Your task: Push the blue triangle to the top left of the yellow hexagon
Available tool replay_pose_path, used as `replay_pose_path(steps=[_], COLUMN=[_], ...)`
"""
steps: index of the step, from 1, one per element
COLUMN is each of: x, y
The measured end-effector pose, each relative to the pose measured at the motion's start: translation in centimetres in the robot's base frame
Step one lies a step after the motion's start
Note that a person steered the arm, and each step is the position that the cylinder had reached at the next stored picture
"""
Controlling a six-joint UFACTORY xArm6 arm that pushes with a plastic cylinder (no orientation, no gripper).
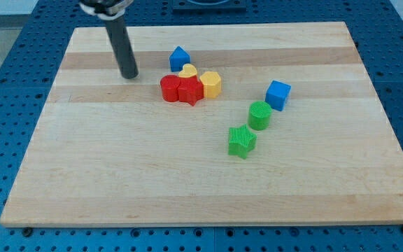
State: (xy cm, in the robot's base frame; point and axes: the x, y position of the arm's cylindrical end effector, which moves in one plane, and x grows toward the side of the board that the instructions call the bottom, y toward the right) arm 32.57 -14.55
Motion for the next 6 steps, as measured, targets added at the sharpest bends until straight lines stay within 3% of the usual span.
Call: replay_pose_path(steps=[3, 6], x=[-3.4, -2.6], y=[9.9, 11.3])
